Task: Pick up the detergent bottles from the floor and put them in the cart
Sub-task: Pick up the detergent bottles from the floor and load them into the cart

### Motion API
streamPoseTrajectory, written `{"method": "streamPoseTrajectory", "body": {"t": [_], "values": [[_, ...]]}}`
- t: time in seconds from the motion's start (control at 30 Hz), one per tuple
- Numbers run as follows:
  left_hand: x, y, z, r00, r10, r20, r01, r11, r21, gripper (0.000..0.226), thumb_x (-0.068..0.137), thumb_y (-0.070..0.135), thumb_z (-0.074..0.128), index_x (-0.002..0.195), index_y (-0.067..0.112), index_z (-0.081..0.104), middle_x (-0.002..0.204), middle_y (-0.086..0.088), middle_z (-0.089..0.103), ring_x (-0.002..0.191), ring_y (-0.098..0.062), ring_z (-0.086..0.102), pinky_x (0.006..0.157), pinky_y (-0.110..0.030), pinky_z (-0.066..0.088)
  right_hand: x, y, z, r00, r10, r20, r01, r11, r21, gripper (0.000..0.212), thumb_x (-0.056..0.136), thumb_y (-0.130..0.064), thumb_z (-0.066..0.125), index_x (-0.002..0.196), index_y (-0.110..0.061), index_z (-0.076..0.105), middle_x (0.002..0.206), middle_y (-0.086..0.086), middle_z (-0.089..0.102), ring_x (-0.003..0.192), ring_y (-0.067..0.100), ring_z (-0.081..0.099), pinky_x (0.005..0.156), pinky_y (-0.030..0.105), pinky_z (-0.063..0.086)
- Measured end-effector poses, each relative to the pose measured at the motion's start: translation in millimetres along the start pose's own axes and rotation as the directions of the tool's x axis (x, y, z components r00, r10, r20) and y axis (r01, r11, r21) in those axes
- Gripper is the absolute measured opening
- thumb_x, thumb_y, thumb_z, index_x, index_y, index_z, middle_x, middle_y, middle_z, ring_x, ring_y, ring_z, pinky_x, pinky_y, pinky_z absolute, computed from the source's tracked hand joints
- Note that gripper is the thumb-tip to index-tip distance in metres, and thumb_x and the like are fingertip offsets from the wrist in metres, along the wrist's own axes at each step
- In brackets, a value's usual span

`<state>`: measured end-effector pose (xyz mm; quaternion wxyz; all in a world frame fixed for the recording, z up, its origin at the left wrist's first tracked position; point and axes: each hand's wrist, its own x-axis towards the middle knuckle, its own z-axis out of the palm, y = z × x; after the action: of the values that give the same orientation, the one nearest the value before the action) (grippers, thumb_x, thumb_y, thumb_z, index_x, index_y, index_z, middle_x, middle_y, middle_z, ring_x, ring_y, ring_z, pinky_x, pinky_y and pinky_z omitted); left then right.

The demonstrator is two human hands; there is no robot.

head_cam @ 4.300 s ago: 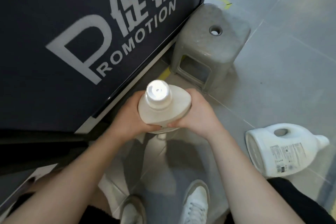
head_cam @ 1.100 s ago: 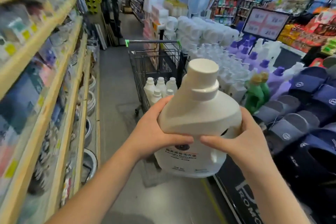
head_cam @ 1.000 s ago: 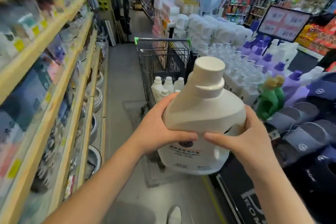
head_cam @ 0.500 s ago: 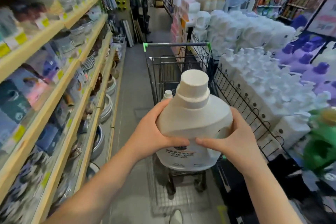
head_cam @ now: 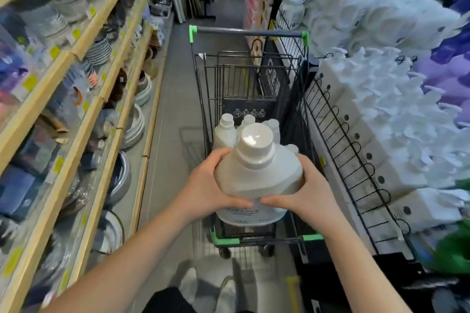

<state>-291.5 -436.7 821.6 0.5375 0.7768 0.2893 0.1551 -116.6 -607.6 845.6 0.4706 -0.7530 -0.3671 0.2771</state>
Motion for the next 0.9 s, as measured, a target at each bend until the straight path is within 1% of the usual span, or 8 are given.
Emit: {"method": "streamPoseTrajectory", "body": {"t": [0.17,0.27,0.43,0.5,0.57,0.67,0.83,0.9], "values": [[18.6,-43.2,18.4,0.994,-0.098,0.047,0.096,0.995,0.03,0.106,0.04,0.06,0.101,0.129,0.062,0.043,0.13,0.036,0.057,0.126,0.004,0.056,0.108,-0.043,0.052,21.5,46.1,11.6,0.992,0.115,0.044,-0.113,0.993,-0.038,0.093,0.053,-0.031,0.106,0.131,-0.045,0.057,0.12,-0.035,0.064,0.115,-0.011,0.059,0.09,0.019,0.05],[28.1,-71.1,30.6,0.989,-0.134,0.065,0.13,0.99,0.061,0.103,0.041,0.058,0.101,0.125,0.069,0.043,0.131,0.035,0.057,0.124,0.013,0.053,0.108,-0.039,0.052,31.2,76.1,21.8,0.98,0.188,0.06,-0.184,0.981,-0.058,0.093,0.051,-0.037,0.106,0.13,-0.047,0.056,0.12,-0.034,0.064,0.115,-0.01,0.058,0.093,0.024,0.052],[39.3,-107.5,47.9,0.979,-0.183,0.091,0.174,0.979,0.103,0.1,0.045,0.054,0.101,0.121,0.077,0.04,0.129,0.037,0.059,0.124,0.015,0.053,0.105,-0.028,0.049,42.1,112.1,37.7,0.965,0.246,0.088,-0.237,0.967,-0.098,0.093,0.053,-0.038,0.105,0.131,-0.044,0.055,0.125,-0.024,0.064,0.118,-0.006,0.057,0.092,0.024,0.05],[43.7,-122.2,54.6,0.975,-0.199,0.103,0.185,0.974,0.13,0.098,0.048,0.047,0.104,0.123,0.07,0.044,0.127,0.037,0.059,0.121,0.013,0.055,0.103,-0.026,0.048,46.2,124.9,43.1,0.959,0.266,0.1,-0.255,0.96,-0.112,0.094,0.054,-0.037,0.105,0.132,-0.042,0.052,0.126,-0.024,0.061,0.118,-0.006,0.056,0.09,0.022,0.048],[47.7,-136.7,63.6,0.972,-0.215,0.097,0.196,0.965,0.174,0.098,0.05,0.043,0.105,0.13,0.056,0.049,0.129,0.029,0.061,0.121,0.005,0.057,0.106,-0.032,0.049,49.8,138.2,48.1,0.95,0.291,0.116,-0.276,0.952,-0.13,0.094,0.055,-0.037,0.105,0.132,-0.04,0.051,0.125,-0.024,0.059,0.117,-0.006,0.055,0.085,0.018,0.047],[55.4,-152.9,73.4,0.946,-0.282,0.158,0.232,0.934,0.273,0.102,0.05,0.053,0.1,0.139,0.041,0.051,0.137,0.016,0.06,0.13,-0.009,0.058,0.11,-0.039,0.049,54.7,158.1,57.2,0.927,0.346,0.144,-0.326,0.934,-0.147,0.091,0.054,-0.033,0.104,0.129,-0.038,0.052,0.122,-0.023,0.057,0.113,-0.008,0.053,0.079,0.014,0.045],[70.1,-172.6,86.5,0.881,-0.407,0.242,0.283,0.862,0.42,0.094,0.056,0.047,0.091,0.136,0.043,0.042,0.131,0.017,0.055,0.123,-0.011,0.058,0.107,-0.038,0.052,63.5,185.9,71.3,0.89,0.419,0.18,-0.395,0.905,-0.156,0.093,0.053,-0.032,0.102,0.132,-0.031,0.053,0.122,-0.019,0.058,0.112,-0.002,0.055,0.08,0.016,0.044],[74.0,-179.8,92.3,0.87,-0.429,0.243,0.297,0.849,0.436,0.088,0.059,0.039,0.091,0.132,0.041,0.043,0.126,0.014,0.055,0.12,-0.014,0.059,0.105,-0.031,0.051,65.5,195.0,76.2,0.879,0.441,0.181,-0.418,0.895,-0.153,0.091,0.053,-0.03,0.103,0.13,-0.03,0.054,0.12,-0.019,0.058,0.111,-0.001,0.056,0.079,0.016,0.044]]}}
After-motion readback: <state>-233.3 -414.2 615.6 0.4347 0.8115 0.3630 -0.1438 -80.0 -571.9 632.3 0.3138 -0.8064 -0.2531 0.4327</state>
